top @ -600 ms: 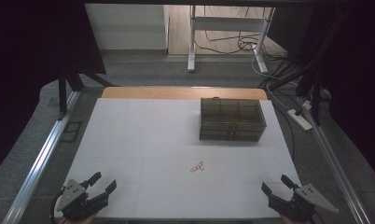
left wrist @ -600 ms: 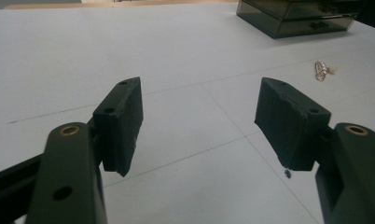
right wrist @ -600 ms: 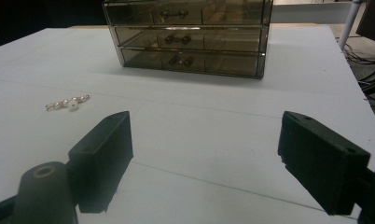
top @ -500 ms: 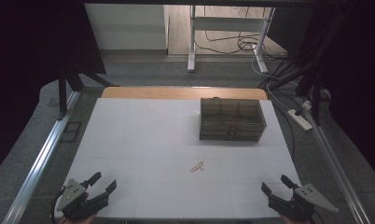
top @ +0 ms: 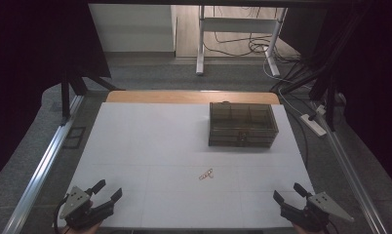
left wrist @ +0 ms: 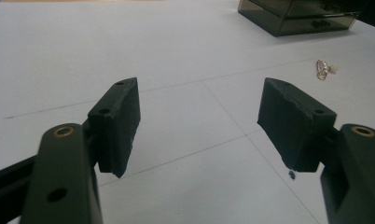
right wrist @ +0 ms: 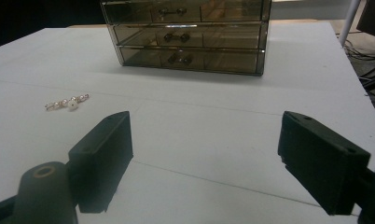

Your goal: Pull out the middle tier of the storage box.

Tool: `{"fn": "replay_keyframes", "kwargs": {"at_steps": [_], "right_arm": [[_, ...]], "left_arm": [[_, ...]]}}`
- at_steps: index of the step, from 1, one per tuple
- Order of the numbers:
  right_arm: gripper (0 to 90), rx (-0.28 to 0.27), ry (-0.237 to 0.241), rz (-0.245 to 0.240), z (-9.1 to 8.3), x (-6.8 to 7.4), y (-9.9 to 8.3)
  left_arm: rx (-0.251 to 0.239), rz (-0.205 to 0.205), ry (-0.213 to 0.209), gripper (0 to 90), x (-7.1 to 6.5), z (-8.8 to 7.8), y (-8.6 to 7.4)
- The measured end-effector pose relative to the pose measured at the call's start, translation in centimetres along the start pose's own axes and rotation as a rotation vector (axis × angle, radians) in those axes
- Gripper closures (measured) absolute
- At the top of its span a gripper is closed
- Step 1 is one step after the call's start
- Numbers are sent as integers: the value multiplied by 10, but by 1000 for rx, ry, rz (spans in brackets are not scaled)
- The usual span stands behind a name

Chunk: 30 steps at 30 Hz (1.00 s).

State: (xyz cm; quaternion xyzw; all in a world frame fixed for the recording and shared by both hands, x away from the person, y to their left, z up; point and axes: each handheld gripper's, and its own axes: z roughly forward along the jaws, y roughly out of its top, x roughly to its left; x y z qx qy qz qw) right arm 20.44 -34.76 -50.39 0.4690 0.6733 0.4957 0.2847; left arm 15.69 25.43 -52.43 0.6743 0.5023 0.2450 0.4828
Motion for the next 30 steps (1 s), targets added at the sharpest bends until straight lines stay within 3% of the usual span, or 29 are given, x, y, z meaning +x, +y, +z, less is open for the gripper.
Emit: {"fn": "replay_keyframes", "kwargs": {"at_steps": [11, 30], "right_arm": [[157, 1, -9, 30, -1, -1, 0], [159, -13, 12, 34, 1, 1, 2]], "left_arm": [[-1, -4, 5, 290, 1, 0, 0], [0, -2, 12, 286, 0, 1, 0]]}}
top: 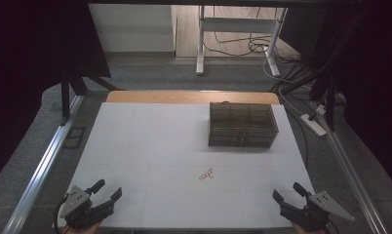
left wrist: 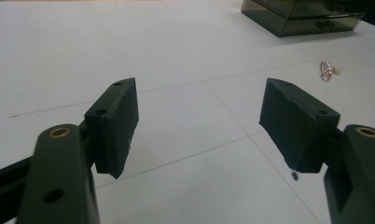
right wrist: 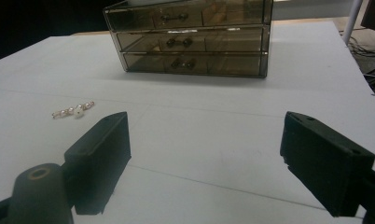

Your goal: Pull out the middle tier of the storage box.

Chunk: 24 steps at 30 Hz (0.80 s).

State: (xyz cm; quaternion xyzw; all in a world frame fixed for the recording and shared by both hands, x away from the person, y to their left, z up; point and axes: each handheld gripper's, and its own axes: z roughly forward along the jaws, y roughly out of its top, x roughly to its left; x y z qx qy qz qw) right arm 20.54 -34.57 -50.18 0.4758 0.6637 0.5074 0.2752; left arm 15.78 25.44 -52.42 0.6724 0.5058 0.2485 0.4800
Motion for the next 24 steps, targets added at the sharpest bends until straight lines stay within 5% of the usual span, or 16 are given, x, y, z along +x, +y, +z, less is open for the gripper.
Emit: {"fn": "replay_keyframes", "kwargs": {"at_steps": [24], "right_arm": [[165, -8, 42, -33, 21, 15, 5]], "left_arm": [[-10, 10, -1, 300, -2, 1, 0]]}}
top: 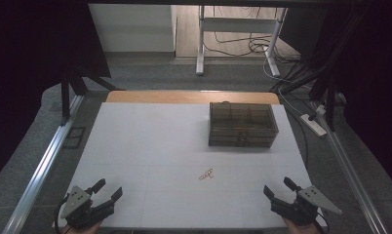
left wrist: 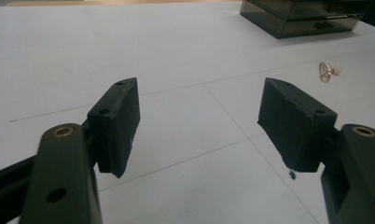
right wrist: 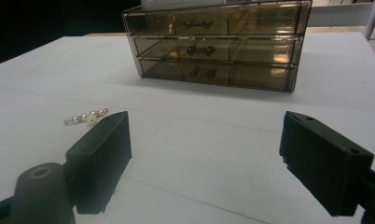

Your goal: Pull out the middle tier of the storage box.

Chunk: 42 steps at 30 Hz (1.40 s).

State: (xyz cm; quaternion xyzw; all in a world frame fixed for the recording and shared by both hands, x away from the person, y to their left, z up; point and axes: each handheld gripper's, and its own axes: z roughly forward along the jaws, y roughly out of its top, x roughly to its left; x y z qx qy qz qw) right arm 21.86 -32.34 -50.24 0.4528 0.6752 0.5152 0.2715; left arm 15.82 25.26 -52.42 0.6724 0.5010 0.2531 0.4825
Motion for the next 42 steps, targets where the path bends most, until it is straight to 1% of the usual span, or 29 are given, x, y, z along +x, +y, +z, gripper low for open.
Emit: {"fn": "replay_keyframes", "kwargs": {"at_steps": [8, 12, 16, 31, 42], "right_arm": [[165, 6, 11, 4, 6, 2, 0], [164, 10, 19, 15, 8, 3, 1], [164, 11, 22, 7, 11, 5, 1], [164, 23, 66, -13, 26, 20, 2], [159, 37, 99, -29, 39, 32, 1]], "left_arm": [[2, 0, -2, 300, 0, 0, 0], [3, 2, -2, 300, 0, 1, 0], [4, 2, -4, 300, 0, 1, 0], [10, 2, -4, 301, 0, 2, 0], [6, 3, -7, 301, 0, 2, 0]]}}
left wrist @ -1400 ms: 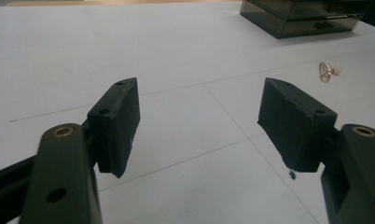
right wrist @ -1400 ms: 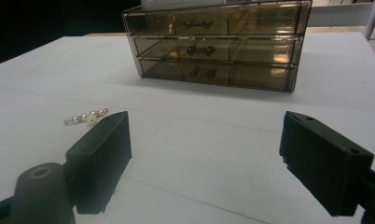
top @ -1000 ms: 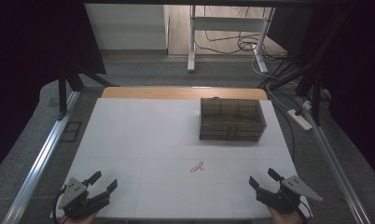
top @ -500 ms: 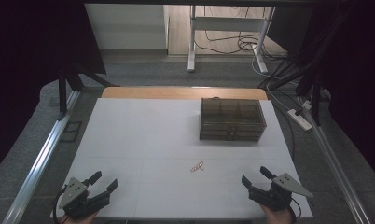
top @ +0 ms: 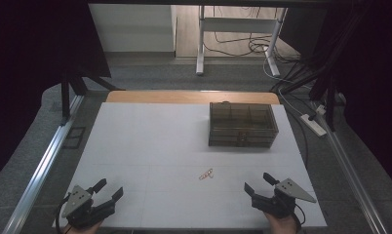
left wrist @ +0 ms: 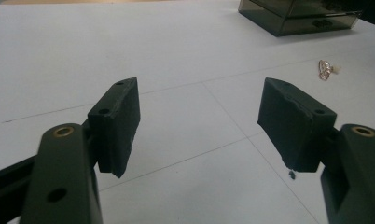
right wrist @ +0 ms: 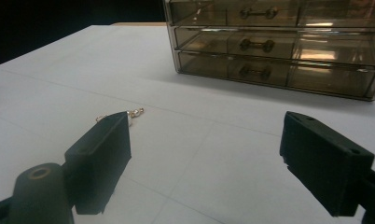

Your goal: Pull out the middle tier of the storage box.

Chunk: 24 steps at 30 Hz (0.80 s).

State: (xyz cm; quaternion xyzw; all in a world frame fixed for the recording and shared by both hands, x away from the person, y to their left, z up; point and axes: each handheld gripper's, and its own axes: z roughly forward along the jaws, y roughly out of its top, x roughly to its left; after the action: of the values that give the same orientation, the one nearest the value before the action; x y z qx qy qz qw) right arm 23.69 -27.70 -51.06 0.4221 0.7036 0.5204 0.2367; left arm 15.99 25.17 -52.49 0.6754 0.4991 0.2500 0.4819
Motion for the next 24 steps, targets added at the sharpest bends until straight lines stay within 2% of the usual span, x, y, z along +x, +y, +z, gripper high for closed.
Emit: {"fn": "replay_keyframes", "kwargs": {"at_steps": [16, 24], "right_arm": [[155, 17, 39, -13, 16, 13, 0], [155, 17, 40, -23, 23, 18, 1]], "left_arm": [[1, 6, -2, 295, 0, 0, 0], [0, 5, -4, 296, 0, 0, 0]]}}
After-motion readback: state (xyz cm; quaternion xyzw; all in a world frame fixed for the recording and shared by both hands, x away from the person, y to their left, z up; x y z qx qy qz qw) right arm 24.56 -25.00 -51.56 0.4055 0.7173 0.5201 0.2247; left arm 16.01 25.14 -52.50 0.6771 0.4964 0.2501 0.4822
